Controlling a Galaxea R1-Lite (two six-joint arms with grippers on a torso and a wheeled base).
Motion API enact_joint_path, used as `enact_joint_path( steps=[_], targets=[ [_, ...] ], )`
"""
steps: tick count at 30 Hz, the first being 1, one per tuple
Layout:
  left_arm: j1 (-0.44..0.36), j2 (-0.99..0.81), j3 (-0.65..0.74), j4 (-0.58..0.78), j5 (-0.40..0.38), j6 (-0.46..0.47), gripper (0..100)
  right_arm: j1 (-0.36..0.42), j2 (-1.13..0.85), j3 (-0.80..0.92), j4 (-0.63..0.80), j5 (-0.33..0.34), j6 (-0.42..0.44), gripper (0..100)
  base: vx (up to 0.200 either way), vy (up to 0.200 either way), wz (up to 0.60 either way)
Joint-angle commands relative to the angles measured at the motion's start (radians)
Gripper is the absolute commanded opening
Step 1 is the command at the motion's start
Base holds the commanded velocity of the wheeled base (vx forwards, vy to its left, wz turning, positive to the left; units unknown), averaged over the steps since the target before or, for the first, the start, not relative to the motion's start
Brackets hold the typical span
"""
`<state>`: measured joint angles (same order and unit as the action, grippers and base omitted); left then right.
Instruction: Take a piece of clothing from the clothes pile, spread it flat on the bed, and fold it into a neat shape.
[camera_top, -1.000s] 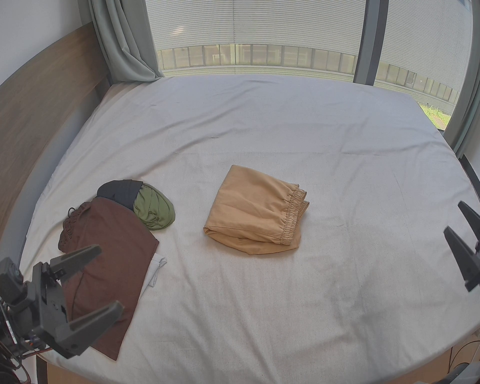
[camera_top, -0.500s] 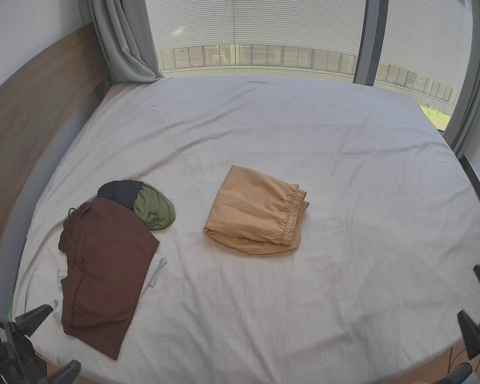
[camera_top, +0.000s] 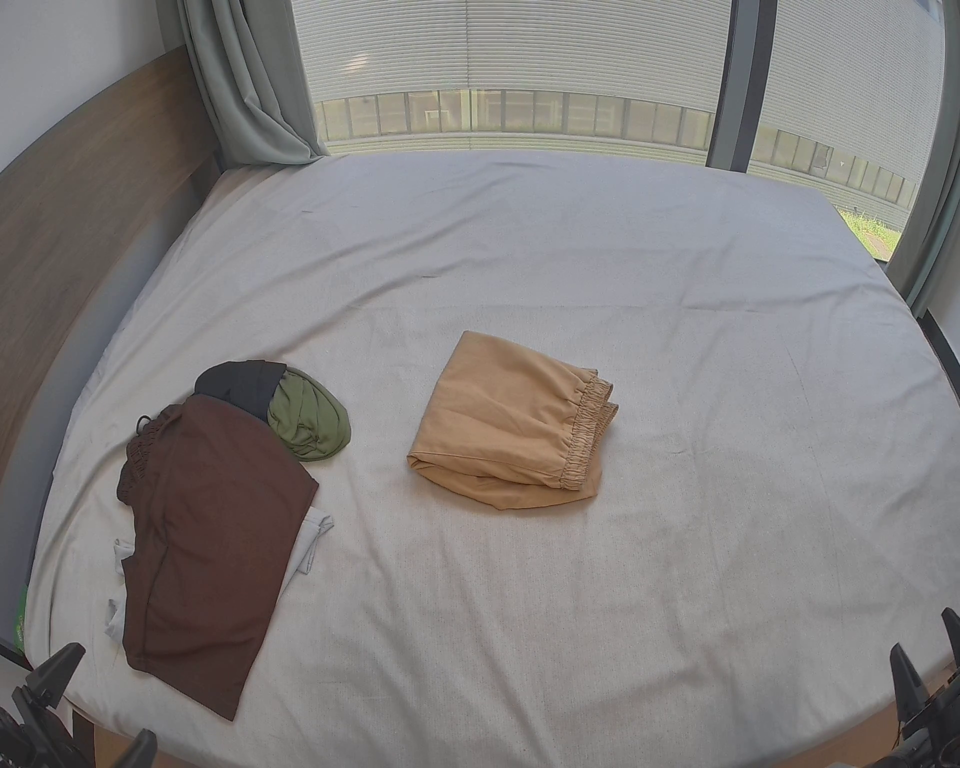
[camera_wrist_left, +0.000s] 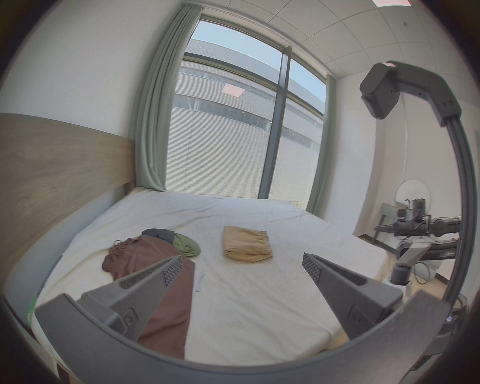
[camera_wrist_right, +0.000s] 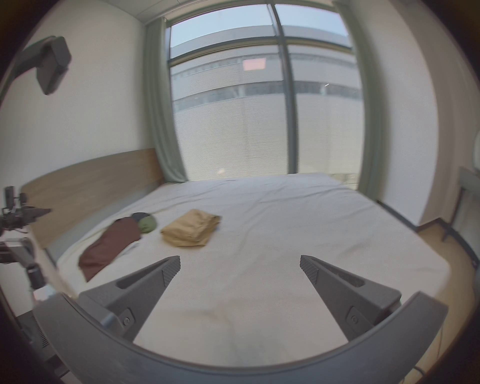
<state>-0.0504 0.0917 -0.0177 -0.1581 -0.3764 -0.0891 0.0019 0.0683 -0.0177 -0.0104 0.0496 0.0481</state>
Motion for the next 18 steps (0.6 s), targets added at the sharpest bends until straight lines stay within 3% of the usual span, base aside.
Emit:
enact_joint_path(
  steps=[1, 7, 10, 11, 18],
  targets=[
    [0.052, -0.092, 0.018, 0.083, 0.137, 0.032, 100, -0.007, -0.065, 0.018, 0.013, -0.068, -0.027, 100, 0.0, 0.0, 0.0],
    [0.053, -0.092, 0.018, 0.083, 0.264, 0.039, 100, -0.005, -0.067, 0.018, 0.01, -0.045, -0.05, 100, 0.0, 0.0, 0.0],
    [0.053, -0.092, 0.018, 0.104, 0.34, 0.091, 100, -0.005, -0.067, 0.018, 0.012, -0.031, -0.053, 100, 0.0, 0.0, 0.0],
    [0.052, -0.092, 0.018, 0.176, 0.419, 0.104, 100, -0.005, -0.065, 0.018, 0.012, -0.028, -0.054, 100, 0.0, 0.0, 0.0],
    [0.049, -0.092, 0.016, 0.161, 0.384, 0.106, 100, -0.008, -0.067, 0.018, 0.012, -0.027, -0.06, 100, 0.0, 0.0, 0.0]
  ],
)
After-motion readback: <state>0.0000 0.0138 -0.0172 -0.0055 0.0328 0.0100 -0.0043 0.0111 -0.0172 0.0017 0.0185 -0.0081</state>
